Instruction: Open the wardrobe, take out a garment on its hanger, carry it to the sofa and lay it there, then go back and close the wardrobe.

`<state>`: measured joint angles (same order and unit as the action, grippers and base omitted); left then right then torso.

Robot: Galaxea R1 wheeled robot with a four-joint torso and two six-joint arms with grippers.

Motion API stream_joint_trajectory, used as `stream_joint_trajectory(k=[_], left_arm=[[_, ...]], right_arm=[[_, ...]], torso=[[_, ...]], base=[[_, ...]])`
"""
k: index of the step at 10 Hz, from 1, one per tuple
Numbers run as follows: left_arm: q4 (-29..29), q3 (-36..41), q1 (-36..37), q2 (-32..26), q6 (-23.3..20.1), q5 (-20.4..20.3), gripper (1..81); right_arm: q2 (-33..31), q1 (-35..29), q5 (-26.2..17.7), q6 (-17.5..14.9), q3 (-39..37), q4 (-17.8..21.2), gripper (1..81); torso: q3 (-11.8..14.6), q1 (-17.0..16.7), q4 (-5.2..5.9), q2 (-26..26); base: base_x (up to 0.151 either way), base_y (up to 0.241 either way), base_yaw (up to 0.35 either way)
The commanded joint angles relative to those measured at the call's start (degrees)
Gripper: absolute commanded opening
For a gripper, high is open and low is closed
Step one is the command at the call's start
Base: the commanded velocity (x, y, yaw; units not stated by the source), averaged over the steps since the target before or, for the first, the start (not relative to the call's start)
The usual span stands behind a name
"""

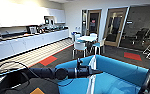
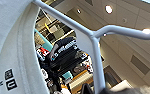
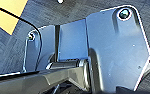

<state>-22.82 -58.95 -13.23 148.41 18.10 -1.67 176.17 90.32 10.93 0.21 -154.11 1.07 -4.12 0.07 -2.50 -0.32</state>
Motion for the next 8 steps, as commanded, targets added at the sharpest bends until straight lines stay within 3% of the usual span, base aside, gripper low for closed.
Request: stream_joint_trajectory(k=[1, 6, 7, 8], left_arm=[[2.2, 1.8, 9.2, 0.1, -1.1, -1.3, 1.0], [2.2, 1.8, 9.2, 0.1, -1.1, -1.4, 1.0], [2.2, 1.8, 9.2, 0.1, -1.1, -1.4, 1.0], [2.2, 1.8, 9.2, 0.1, -1.1, -1.4, 1.0]], right_arm=[[0.4, -1.9, -2.9, -0.1, 0.3, 0.2, 81.1], [0.4, -1.8, -2.9, -0.1, 0.3, 0.2, 81.1], [0.4, -1.8, -2.9, -0.1, 0.2, 0.2, 81.1], [0.4, -1.7, -2.9, -0.1, 0.3, 0.2, 81.1]], torso=[[0.0, 0.0, 0.00, 0.0], [0.0, -0.1, 0.00, 0.0], [-3.3, -0.1, 0.00, 0.0], [-4.9, -0.1, 0.00, 0.0]], base=[[0.066, 0.000, 0.000], [0.066, 0.000, 0.000], [0.066, 0.000, 0.000], [0.066, 0.000, 0.000]])
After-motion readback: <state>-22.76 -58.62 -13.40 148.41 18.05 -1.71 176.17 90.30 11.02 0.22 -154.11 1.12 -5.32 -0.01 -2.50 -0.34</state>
